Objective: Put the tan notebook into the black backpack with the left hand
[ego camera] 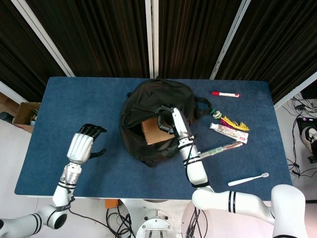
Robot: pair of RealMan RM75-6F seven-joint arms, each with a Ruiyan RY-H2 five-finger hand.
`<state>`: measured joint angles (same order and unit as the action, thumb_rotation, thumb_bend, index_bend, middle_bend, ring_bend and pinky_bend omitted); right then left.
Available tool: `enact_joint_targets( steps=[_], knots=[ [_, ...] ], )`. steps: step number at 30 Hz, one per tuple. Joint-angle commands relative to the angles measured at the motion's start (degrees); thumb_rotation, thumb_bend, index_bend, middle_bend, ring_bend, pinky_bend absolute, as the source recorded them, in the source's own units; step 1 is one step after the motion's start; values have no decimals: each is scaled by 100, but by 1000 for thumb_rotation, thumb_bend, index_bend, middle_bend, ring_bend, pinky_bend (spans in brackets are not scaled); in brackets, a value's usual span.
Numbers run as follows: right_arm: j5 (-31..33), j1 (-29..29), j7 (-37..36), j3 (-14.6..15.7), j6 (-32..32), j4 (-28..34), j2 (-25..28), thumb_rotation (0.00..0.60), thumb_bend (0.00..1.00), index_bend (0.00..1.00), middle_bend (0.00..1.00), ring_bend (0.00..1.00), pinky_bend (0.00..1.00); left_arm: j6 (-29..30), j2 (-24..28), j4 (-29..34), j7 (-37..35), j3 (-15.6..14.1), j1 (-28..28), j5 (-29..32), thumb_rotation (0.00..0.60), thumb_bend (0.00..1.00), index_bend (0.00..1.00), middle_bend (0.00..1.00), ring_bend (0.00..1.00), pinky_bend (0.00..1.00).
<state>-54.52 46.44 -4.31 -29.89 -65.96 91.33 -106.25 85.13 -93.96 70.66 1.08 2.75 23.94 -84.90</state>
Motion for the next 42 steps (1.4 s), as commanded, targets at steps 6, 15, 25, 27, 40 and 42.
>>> enact_joint_targets(
  steps=[6, 15, 25, 27, 40, 42],
  knots=[
    [-459, -139, 184, 897, 721, 407, 545, 600, 520, 376, 291, 220, 117, 122, 903, 428, -214, 137, -587, 548, 600, 0, 345, 351, 290, 254],
    [-491, -124, 1398, 1838, 1408, 1247, 1791, 600, 163, 0, 1, 0, 0, 162, 1314, 523, -224, 359, -903, 873, 600, 0, 340, 331, 290, 251],
    [-1476, -1024, 755, 1958, 356, 1892, 3049, 600, 256, 0, 93, 2, 15, -81, 1797, 612, -472, 552, -1199, 1310, 600, 0, 337, 327, 290, 248],
    [-1727, -1298, 842, 2036, -80, 1777, 3306, 600, 316, 7, 130, 18, 51, -178, 1924, 614, -540, 559, -1271, 1407, 600, 0, 337, 328, 290, 248],
    [-2475, -3088, 460, 2811, -1984, 893, 4339, 600, 369, 118, 124, 38, 126, 321, 2488, 1066, -280, -11, -1930, 741, 600, 0, 307, 267, 205, 184],
    [-2629, -3337, 112, 2920, -2198, 762, 4384, 600, 371, 112, 118, 22, 104, 567, 2496, 1203, -165, -114, -2066, 533, 600, 0, 301, 262, 198, 179]
  ],
)
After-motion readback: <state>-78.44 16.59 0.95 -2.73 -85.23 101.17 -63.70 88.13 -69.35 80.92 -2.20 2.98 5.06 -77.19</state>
